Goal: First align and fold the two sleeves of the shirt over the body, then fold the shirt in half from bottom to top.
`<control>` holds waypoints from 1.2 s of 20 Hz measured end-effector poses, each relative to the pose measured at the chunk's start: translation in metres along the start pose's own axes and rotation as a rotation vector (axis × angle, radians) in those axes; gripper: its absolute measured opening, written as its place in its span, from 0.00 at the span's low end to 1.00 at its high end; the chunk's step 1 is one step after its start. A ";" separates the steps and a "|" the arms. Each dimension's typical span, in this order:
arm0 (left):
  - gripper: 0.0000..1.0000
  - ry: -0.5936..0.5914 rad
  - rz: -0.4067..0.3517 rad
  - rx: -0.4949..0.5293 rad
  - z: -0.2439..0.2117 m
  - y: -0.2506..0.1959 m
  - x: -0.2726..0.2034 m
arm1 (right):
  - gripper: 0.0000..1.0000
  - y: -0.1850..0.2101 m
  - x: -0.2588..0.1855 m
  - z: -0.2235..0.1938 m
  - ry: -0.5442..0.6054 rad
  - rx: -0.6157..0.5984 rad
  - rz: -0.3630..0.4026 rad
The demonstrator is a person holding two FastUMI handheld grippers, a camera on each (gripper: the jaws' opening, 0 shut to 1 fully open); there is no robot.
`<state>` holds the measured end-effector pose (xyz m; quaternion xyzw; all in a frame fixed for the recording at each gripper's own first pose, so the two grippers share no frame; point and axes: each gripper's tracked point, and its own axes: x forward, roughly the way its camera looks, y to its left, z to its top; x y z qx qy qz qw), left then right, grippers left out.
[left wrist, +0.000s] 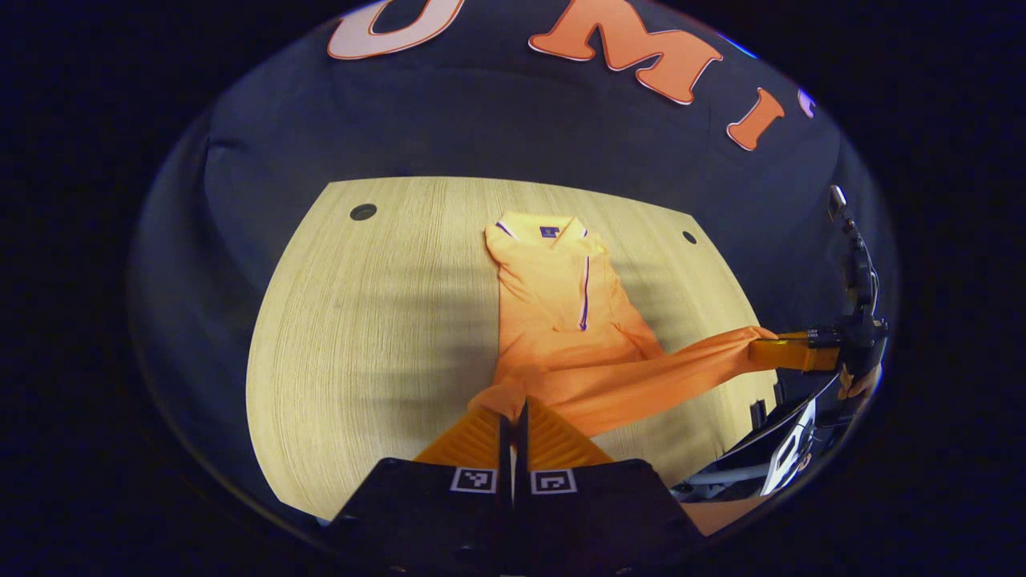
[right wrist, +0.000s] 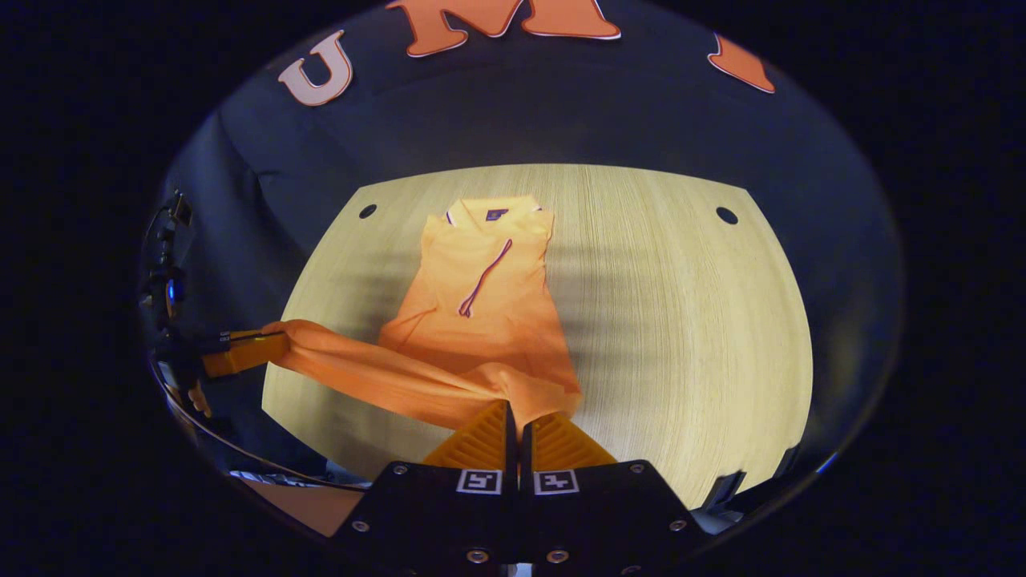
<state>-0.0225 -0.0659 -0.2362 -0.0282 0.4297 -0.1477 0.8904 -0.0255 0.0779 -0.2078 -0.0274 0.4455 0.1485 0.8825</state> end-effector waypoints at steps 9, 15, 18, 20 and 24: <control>0.01 -0.122 0.006 0.067 0.103 0.016 0.045 | 0.01 -0.017 0.042 0.094 -0.107 0.008 -0.047; 0.01 -0.179 0.018 0.074 0.168 0.038 0.086 | 0.00 -0.030 0.082 0.144 -0.148 0.020 -0.085; 0.01 -0.192 0.037 0.091 0.186 0.047 0.117 | 0.00 -0.039 0.113 0.165 -0.163 0.032 -0.110; 0.01 -0.172 0.059 0.093 0.187 0.056 0.143 | 0.00 -0.042 0.138 0.171 -0.143 0.053 -0.113; 0.01 -0.125 0.088 0.051 0.180 0.066 0.186 | 0.01 -0.053 0.187 0.174 -0.114 0.054 -0.151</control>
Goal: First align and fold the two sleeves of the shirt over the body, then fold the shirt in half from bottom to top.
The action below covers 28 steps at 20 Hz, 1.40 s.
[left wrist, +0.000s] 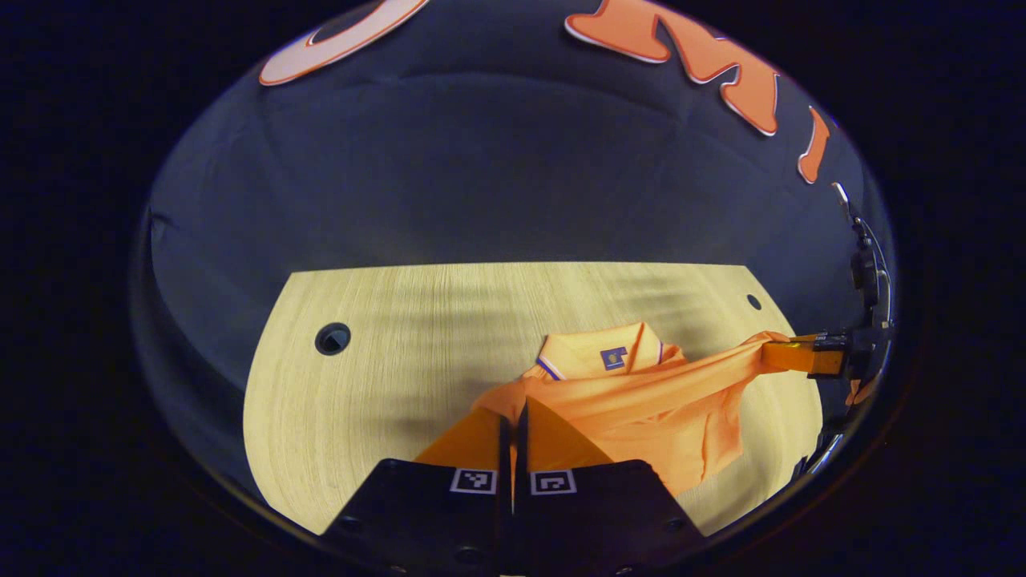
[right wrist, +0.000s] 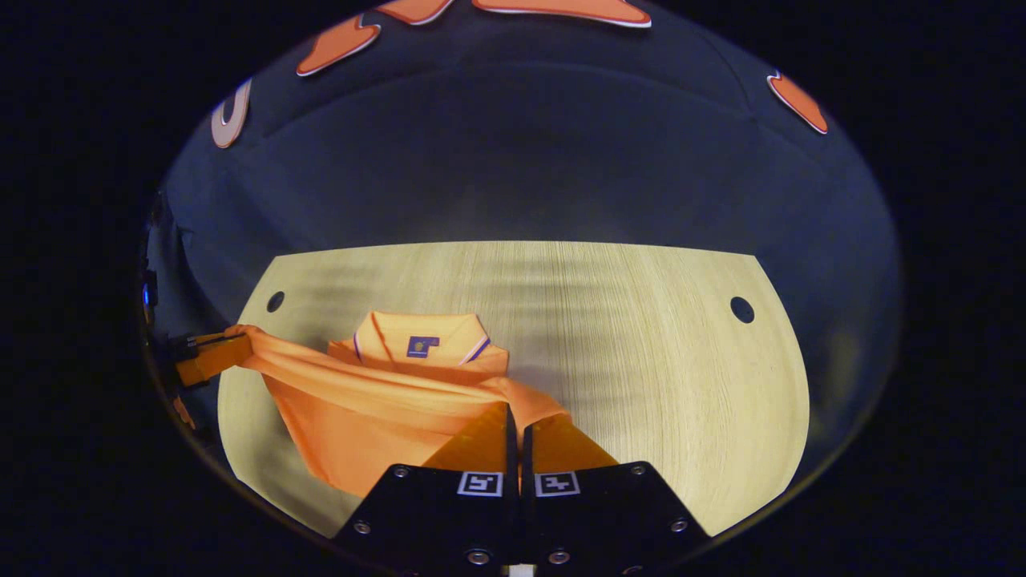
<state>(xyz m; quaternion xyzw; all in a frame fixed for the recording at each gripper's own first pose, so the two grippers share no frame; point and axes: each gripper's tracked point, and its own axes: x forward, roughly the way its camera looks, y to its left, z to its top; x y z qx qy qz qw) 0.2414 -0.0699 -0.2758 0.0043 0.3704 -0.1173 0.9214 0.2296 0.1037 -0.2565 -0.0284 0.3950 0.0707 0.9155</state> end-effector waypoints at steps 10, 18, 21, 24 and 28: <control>0.99 -0.037 0.058 0.009 -0.004 0.000 0.034 | 0.84 0.006 0.043 -0.003 -0.035 -0.039 -0.033; 0.97 -0.192 0.106 0.068 0.038 -0.012 -0.001 | 0.99 0.003 0.000 0.026 -0.135 0.014 -0.008; 0.97 -0.286 0.109 0.078 0.067 -0.022 -0.041 | 0.99 -0.004 -0.036 0.043 -0.202 0.037 -0.002; 0.97 -0.395 0.116 0.106 0.100 -0.036 -0.096 | 0.99 -0.007 -0.080 0.061 -0.300 0.042 0.008; 0.96 -0.551 0.102 0.135 0.136 -0.070 -0.174 | 0.98 -0.016 -0.146 0.080 -0.424 0.061 0.019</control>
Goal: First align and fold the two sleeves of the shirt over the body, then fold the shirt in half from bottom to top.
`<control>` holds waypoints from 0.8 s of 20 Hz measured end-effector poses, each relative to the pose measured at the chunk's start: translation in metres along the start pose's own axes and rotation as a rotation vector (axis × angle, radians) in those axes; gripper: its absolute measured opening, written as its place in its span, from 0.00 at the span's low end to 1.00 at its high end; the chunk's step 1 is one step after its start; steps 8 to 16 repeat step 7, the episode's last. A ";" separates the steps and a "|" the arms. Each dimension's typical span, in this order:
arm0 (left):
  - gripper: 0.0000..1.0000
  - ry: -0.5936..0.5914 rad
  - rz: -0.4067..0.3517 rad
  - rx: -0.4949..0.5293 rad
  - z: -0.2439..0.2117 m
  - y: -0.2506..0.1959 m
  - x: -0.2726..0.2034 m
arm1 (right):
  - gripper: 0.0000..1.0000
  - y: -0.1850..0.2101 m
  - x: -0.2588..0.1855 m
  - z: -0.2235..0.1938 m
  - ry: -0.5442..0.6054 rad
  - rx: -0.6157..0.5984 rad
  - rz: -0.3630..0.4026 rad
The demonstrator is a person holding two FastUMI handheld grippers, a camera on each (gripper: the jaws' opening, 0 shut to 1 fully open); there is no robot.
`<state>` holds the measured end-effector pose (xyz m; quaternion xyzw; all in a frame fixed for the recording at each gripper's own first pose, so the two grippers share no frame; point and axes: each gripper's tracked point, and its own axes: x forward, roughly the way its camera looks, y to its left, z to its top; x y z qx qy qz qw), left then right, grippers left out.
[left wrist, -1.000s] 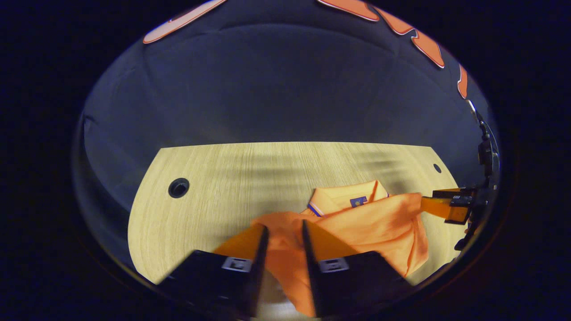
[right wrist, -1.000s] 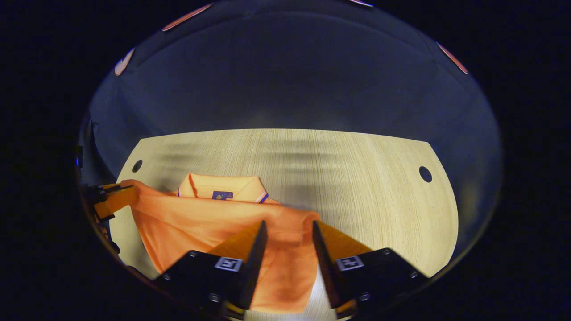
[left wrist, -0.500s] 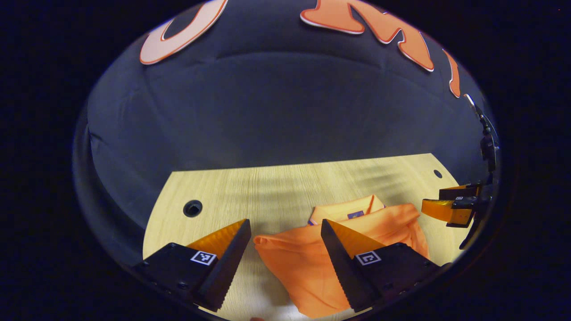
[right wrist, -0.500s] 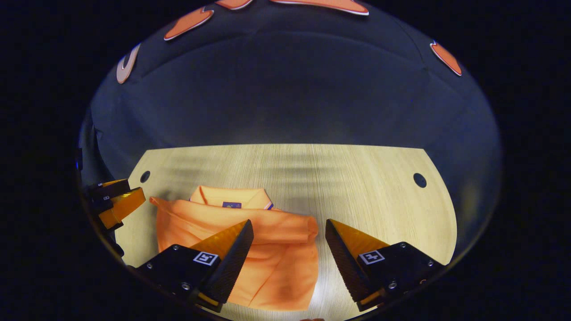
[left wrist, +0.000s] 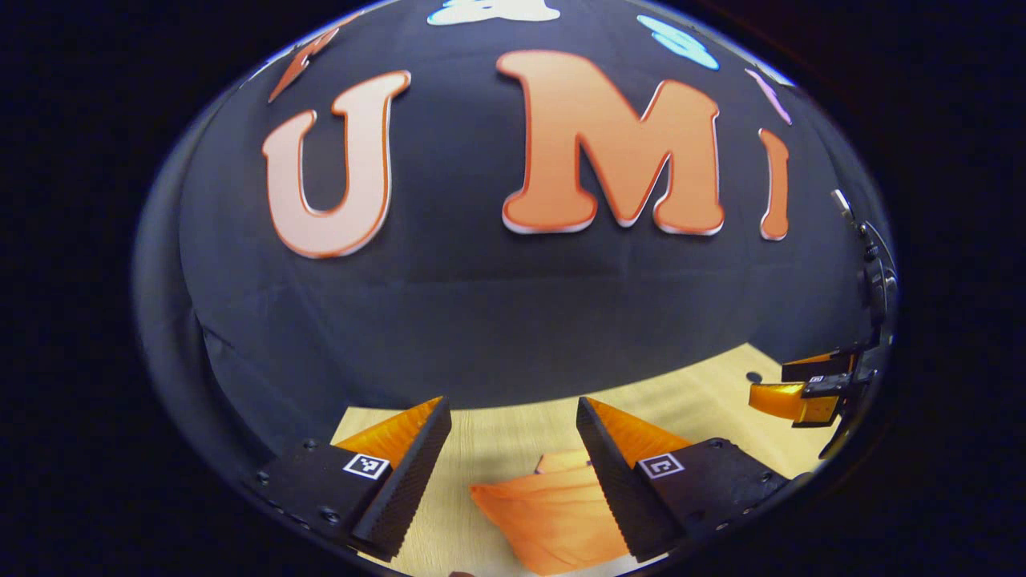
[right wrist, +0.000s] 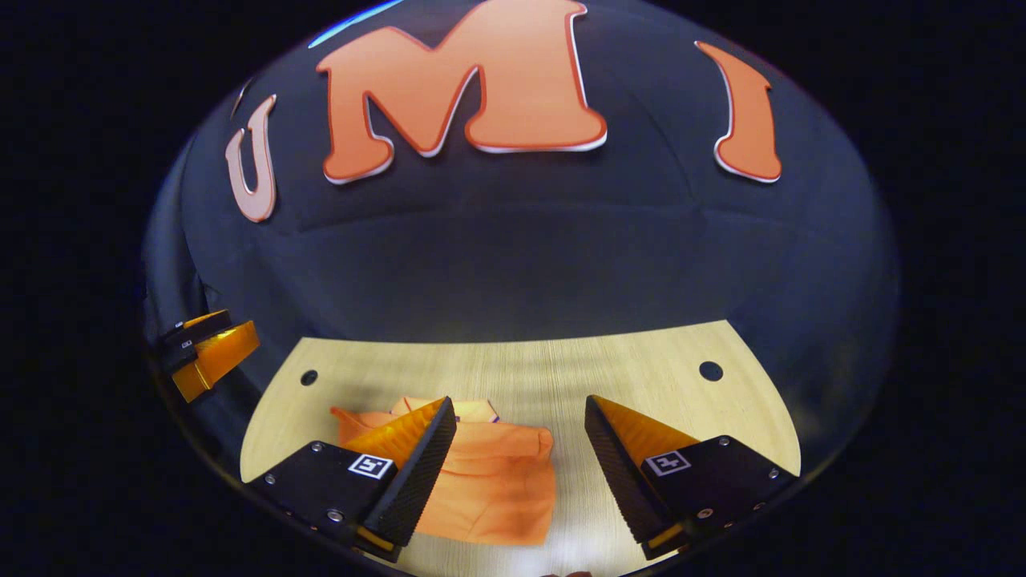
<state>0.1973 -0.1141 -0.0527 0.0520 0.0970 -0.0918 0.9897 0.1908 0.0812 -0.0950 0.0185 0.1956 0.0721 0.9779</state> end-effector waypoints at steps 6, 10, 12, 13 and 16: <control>0.96 -0.190 -0.010 -0.011 0.073 -0.021 -0.078 | 0.98 -0.006 -0.076 0.057 -0.251 -0.086 0.021; 0.96 -0.224 -0.003 -0.012 0.083 -0.024 -0.089 | 0.98 -0.006 -0.085 0.062 -0.278 -0.092 0.030; 0.96 -0.224 -0.003 -0.012 0.083 -0.024 -0.089 | 0.98 -0.006 -0.085 0.062 -0.278 -0.092 0.030; 0.96 -0.224 -0.003 -0.012 0.083 -0.024 -0.089 | 0.98 -0.006 -0.085 0.062 -0.278 -0.092 0.030; 0.96 -0.224 -0.003 -0.012 0.083 -0.024 -0.089 | 0.98 -0.006 -0.085 0.062 -0.278 -0.092 0.030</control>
